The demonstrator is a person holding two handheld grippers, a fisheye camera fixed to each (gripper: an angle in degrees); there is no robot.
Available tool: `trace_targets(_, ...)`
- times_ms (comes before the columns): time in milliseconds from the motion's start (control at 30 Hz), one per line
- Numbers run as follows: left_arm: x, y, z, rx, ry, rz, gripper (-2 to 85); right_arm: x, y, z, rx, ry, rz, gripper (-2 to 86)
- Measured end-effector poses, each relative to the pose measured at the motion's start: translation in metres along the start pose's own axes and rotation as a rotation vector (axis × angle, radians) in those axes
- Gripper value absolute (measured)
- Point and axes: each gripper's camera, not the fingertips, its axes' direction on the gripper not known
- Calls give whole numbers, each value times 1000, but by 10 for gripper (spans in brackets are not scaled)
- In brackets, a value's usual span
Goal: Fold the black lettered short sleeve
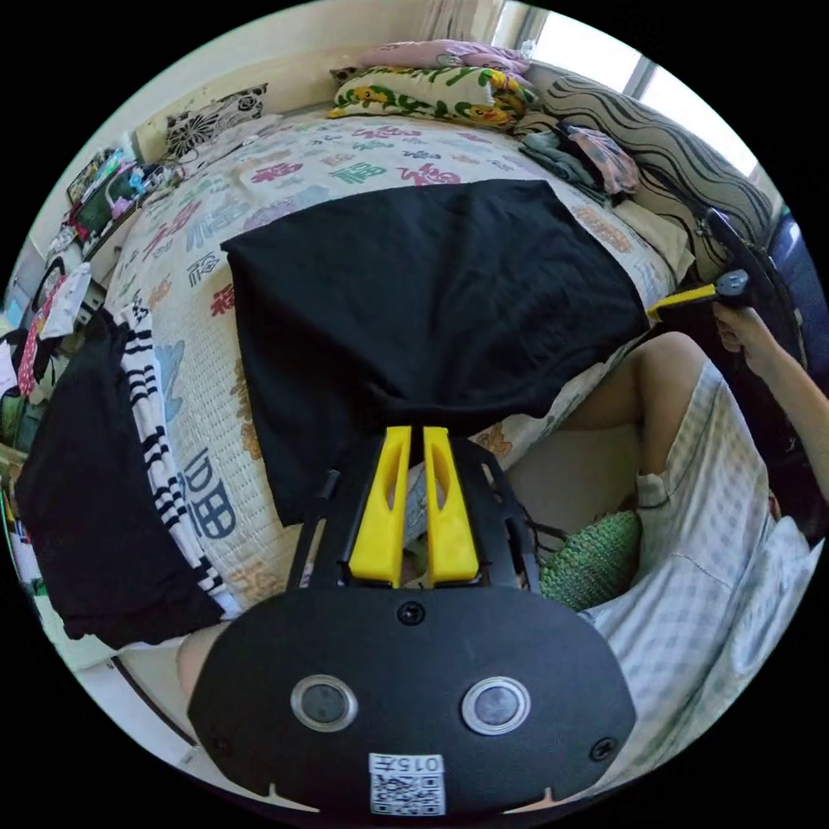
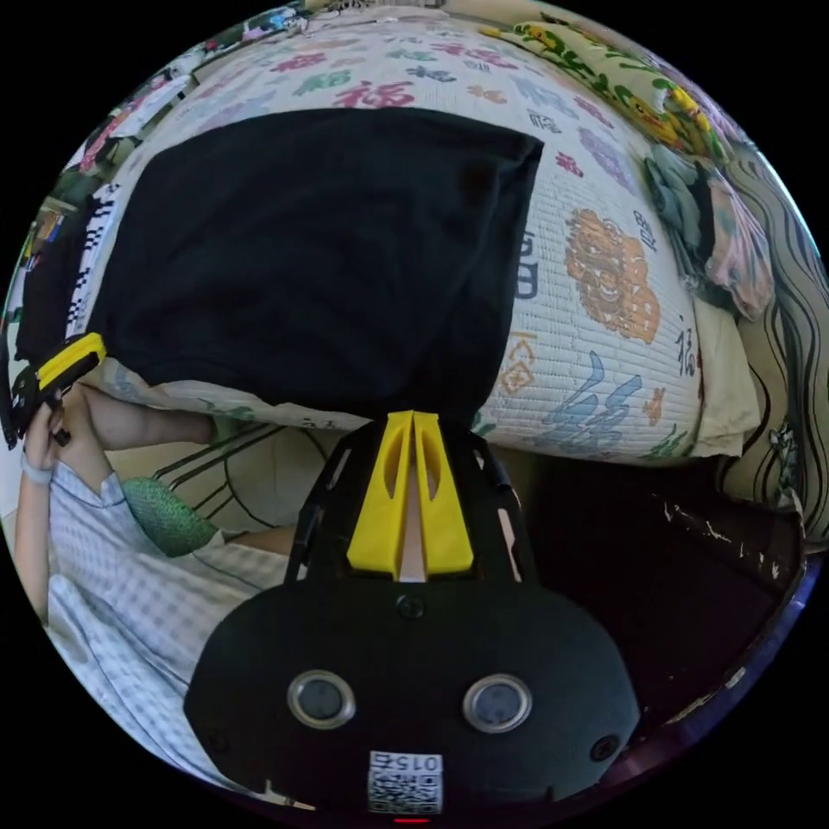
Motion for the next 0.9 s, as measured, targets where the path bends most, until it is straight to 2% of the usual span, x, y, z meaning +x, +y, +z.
trace_targets(100,-2,-8,-36,44,60,-51,53,-23,5,-1,81,-75,-21,-7)
trace_targets(300,17,-43,-55,53,113,-73,69,-75,-10,43,21,-108,-40,-6)
trace_targets(367,17,-50,-52,23,84,-79,66,-85,-14,62,-24,-105,-38,-6)
trace_targets(433,15,-50,-42,-49,-42,-20,43,-91,-17,91,-106,-61,-33,-6)
trace_targets(600,4,-41,-73,4,-84,81,31,-103,-18,117,-119,-120,-64,-6)
trace_targets(700,-33,-34,-104,15,-2,-9,39,-113,-19,129,-141,-142,-80,-5)
trace_targets(900,-149,24,-187,272,111,-379,72,-148,-30,117,-53,-132,-152,-4)
